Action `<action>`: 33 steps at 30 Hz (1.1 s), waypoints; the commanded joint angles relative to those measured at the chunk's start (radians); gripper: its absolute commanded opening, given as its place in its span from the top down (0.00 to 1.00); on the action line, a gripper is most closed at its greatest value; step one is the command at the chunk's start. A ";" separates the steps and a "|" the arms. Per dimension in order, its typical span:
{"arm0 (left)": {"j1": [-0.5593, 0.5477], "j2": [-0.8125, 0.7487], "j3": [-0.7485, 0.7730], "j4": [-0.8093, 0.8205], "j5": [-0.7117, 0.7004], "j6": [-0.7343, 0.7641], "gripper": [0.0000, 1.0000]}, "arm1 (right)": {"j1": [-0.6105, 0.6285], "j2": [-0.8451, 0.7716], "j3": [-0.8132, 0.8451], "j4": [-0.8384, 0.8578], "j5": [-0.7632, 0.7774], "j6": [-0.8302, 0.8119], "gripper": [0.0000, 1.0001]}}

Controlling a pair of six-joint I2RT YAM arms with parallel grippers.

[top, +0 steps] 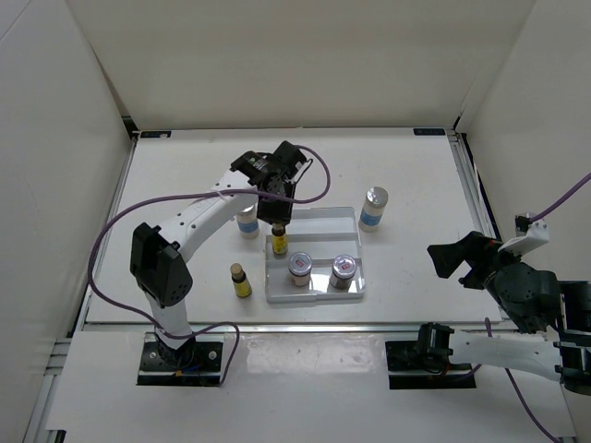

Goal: Organize the condiment bottles

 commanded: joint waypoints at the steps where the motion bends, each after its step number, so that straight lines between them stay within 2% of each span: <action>1: -0.017 -0.001 0.051 0.010 -0.032 -0.013 0.89 | 0.001 0.007 -0.001 -0.229 0.036 0.011 0.00; 3: -0.017 0.025 0.051 0.010 -0.042 -0.013 0.88 | 0.001 0.007 -0.001 -0.229 0.036 0.011 0.00; 5: -0.017 0.034 0.051 0.010 -0.042 -0.023 0.84 | 0.001 0.007 -0.001 -0.229 0.036 0.011 0.00; 6: -0.017 0.034 0.051 0.010 -0.042 -0.023 0.79 | 0.001 0.007 -0.001 -0.229 0.036 0.011 0.00; 7: -0.017 0.034 0.051 0.010 -0.051 -0.023 0.56 | 0.001 0.007 -0.001 -0.229 0.036 0.011 0.00; 9: -0.026 0.034 0.051 0.010 -0.060 -0.032 0.34 | 0.001 0.007 -0.010 -0.229 0.036 0.011 0.00; 10: -0.027 0.025 0.051 0.010 -0.069 -0.032 0.26 | 0.001 0.007 -0.010 -0.229 0.036 0.011 0.00; 11: -0.036 0.010 0.051 0.010 -0.078 -0.032 0.02 | 0.001 0.007 -0.010 -0.229 0.036 0.011 0.00; 16: -0.036 -0.087 0.060 0.001 -0.098 -0.032 0.00 | 0.001 0.007 -0.010 -0.220 0.036 0.011 0.00; 20: -0.083 -0.310 -0.041 0.001 -0.242 -0.090 0.00 | 0.001 -0.011 -0.010 -0.220 0.036 0.002 0.00; 23: -0.152 -0.459 -0.229 0.039 -0.360 -0.164 0.00 | 0.001 -0.020 -0.010 -0.220 0.036 0.002 0.00; 24: -0.165 -0.566 -0.347 0.074 -0.414 -0.185 0.00 | 0.001 -0.030 -0.010 -0.220 0.036 0.002 0.00; 26: -0.194 -0.671 -0.452 0.087 -0.460 -0.275 0.00 | 0.001 -0.030 -0.010 -0.211 0.036 -0.007 0.00; 30: -0.241 -0.944 -0.750 0.152 -0.497 -0.421 0.00 | 0.001 -0.030 -0.010 -0.211 0.036 -0.007 0.00; 33: -0.275 -1.048 -0.924 0.252 -0.526 -0.475 0.00 | 0.001 -0.020 -0.019 -0.202 0.036 -0.016 0.00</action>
